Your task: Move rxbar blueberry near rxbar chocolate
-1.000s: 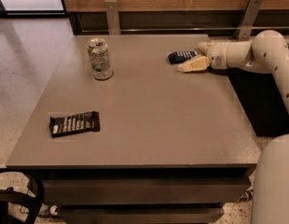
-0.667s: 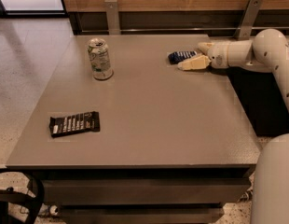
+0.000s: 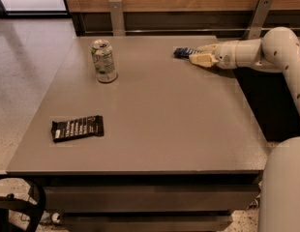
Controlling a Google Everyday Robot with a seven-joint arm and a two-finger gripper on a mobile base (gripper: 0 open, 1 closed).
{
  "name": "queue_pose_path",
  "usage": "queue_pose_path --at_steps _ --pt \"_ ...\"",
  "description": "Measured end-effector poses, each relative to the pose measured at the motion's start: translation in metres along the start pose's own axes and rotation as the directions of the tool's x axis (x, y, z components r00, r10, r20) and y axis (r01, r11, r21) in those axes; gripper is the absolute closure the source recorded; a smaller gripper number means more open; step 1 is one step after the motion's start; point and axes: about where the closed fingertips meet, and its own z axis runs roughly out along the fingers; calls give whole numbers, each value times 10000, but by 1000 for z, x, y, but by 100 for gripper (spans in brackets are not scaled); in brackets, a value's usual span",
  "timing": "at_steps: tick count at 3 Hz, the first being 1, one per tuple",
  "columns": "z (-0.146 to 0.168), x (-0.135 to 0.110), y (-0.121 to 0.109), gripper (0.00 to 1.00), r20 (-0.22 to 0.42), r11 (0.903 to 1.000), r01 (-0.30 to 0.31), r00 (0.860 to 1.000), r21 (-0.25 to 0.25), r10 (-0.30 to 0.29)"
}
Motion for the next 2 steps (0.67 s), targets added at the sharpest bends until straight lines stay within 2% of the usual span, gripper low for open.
queue_pose_path --at_steps 2 --pt "-2 -3 1 100 -44 10000 60 10000 6 -59"
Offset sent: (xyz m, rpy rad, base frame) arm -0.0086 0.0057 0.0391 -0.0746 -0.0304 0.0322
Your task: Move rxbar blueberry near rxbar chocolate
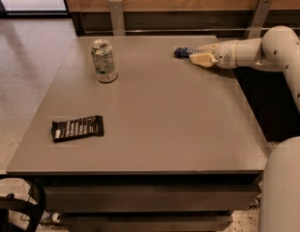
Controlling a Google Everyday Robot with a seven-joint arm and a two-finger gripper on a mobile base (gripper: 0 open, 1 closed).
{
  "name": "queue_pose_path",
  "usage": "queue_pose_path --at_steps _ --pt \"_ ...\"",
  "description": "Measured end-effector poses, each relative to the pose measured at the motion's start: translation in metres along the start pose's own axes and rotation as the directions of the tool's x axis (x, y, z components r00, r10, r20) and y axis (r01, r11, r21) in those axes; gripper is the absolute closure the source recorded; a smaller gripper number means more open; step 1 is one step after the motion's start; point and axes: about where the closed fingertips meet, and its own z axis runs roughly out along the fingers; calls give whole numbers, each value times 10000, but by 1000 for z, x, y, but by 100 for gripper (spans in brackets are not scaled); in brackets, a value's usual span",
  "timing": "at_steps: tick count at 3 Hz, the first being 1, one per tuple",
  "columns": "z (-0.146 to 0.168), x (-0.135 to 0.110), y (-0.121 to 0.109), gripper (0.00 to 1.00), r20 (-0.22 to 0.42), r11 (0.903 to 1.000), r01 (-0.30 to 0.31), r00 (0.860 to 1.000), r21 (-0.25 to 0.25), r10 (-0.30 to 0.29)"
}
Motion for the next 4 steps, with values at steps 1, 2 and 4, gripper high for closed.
queue_pose_path --at_steps 1,2,4 --pt "-23 -33 15 100 -503 9976 685 9964 81 -681" --pt "-51 -64 32 100 -780 9904 1359 9880 267 -1335" --pt "-100 -89 88 100 -575 9739 2003 9766 -1071 -2072"
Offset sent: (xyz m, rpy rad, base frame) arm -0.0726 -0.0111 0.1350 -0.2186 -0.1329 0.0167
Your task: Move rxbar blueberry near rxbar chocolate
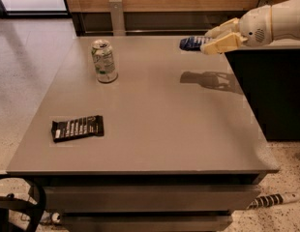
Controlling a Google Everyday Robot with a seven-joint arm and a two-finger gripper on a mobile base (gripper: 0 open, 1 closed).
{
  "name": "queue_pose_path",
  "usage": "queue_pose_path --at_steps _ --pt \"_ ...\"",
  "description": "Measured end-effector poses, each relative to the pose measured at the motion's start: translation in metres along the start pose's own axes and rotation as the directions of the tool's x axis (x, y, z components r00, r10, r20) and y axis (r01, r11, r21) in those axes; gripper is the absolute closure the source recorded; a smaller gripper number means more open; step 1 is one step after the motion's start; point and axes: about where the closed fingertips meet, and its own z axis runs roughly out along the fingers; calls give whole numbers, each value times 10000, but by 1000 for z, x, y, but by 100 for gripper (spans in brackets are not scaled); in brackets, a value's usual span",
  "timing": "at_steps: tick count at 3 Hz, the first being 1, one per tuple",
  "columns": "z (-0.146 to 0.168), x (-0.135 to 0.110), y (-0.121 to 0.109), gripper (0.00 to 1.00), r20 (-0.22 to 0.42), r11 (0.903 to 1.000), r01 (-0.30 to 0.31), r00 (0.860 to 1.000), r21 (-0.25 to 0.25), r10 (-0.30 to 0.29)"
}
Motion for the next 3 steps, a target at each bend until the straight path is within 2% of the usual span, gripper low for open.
queue_pose_path --at_steps 1,2,3 --pt "-23 -15 33 100 137 9985 476 9988 -254 -472" --pt "-29 -28 79 100 167 9955 877 9961 -357 -872" --pt "-13 -30 128 100 1 9919 1056 9944 -706 -1058"
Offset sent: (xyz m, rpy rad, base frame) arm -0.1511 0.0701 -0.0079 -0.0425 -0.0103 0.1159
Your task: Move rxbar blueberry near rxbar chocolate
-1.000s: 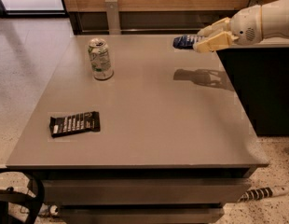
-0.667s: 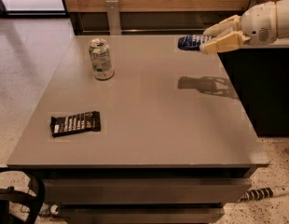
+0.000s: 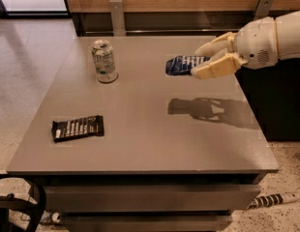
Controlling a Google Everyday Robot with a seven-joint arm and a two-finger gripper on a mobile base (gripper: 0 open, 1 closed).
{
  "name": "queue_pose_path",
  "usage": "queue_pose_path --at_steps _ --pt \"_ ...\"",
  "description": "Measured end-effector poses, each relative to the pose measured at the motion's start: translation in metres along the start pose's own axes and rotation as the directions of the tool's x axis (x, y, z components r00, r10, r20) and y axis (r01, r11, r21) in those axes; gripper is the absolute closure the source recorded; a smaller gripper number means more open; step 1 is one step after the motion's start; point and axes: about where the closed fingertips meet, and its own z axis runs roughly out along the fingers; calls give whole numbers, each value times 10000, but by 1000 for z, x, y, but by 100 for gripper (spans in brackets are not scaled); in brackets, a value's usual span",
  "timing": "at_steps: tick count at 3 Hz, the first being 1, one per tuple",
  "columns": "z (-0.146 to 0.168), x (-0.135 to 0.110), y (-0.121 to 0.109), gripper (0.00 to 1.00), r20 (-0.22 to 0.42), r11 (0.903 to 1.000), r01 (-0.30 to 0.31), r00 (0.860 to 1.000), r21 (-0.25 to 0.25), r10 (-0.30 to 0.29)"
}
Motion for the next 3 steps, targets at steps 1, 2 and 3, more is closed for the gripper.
queue_pose_path --at_steps 1,2,3 --pt "36 3 44 100 32 9941 101 9999 -1079 -99" --pt "79 7 80 100 403 9633 3 9991 -2683 109" --pt "103 4 101 100 634 9378 89 9979 -3470 140"
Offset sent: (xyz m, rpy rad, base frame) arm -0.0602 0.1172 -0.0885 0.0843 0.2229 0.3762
